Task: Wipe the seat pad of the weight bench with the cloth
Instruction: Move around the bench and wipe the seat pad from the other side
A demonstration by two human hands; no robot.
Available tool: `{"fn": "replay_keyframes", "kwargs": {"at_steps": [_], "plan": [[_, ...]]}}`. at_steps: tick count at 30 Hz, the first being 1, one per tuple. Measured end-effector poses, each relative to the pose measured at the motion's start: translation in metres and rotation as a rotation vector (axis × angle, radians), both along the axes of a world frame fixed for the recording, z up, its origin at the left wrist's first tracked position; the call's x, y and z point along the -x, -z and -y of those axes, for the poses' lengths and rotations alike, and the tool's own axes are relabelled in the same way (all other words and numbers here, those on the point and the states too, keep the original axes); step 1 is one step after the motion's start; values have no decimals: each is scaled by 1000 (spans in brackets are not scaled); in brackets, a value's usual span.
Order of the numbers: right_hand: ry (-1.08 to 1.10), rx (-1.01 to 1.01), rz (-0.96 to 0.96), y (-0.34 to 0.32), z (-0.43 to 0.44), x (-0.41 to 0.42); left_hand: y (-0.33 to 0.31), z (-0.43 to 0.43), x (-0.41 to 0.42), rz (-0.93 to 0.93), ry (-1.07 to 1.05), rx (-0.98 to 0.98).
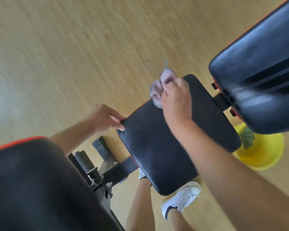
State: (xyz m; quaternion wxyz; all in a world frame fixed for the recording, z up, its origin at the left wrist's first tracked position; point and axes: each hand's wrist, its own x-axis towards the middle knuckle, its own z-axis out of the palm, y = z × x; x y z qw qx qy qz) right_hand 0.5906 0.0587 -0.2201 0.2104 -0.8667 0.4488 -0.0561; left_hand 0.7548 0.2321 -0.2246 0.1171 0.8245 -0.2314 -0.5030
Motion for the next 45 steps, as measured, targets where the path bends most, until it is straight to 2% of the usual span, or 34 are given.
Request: {"fn": "replay_keyframes", "kwargs": {"at_steps": [1,2,5,6,7,8,9,10,12,14,16,19,20,21,22,24,25,27,28,29,30,31,33,35,36,37,40,43,45], "plan": [[31,-26,22,0,-19,-5,0,-2,-1,3,15,-5],[-89,-45,34,1,-48,-6,1,-2,-2,8,59,-21],[-834,-63,133,-8,-121,29,0,-1,-8,-8,135,-42],[-999,-85,135,-8,-114,44,-1,0,-8,-41,107,-33],[-1039,-133,106,-9,-95,58,-1,0,-7,-55,70,-21],[-926,-131,61,-10,-66,70,-2,0,-5,-56,41,-1],[-719,-144,-76,-15,-35,87,-1,-2,-2,-52,18,18],[-424,-94,-118,-15,-7,108,0,-3,0,-51,-2,28],[43,63,-65,-16,25,152,1,-6,2,-46,-37,26],[180,85,-98,-18,-4,175,2,-8,1,-44,-62,20],[-58,76,-53,-8,-67,186,0,-8,0,-43,-57,15],[-749,-82,-205,-7,-127,201,-2,-8,-1,-24,-39,8],[-843,-45,-195,-8,-119,213,-3,-7,-1,-21,-40,5],[-815,-22,-194,-8,-101,226,-3,-6,0,-19,-36,6],[-693,43,-198,-7,-79,241,-3,-6,1,-19,-28,11],[-362,123,-269,-13,-40,264,-5,-6,4,-23,-27,11],[-182,91,-259,-15,-33,265,-6,-5,4,-22,-30,12],[140,-105,-174,-19,-42,228,-7,-2,5,-32,-45,16],[214,-319,-135,-21,-57,196,-8,-2,6,-33,-57,16],[162,-559,-121,-22,-76,163,-9,-1,8,-24,-65,14],[-3,-686,-93,-23,-98,135,-8,-2,9,-7,-72,15],[-269,-679,-31,-21,-116,108,-7,-4,10,3,-85,16],[-744,-463,22,-13,-147,59,-6,-7,9,-10,-109,10],[-1089,-282,-150,-10,-147,21,-7,-9,3,-57,-104,-9],[-1199,-92,-169,-6,-136,5,-6,-10,-3,-78,-105,-7],[-1202,60,-155,-2,-122,-9,-5,-12,-8,-92,-121,7],[-936,39,-143,-5,-66,-39,-2,-18,-17,-30,-281,73],[-649,-25,-379,-9,1,-49,1,-22,-15,-17,-411,118],[-505,-14,-505,-9,42,-54,-1,-23,-14,-110,-363,111]]}}
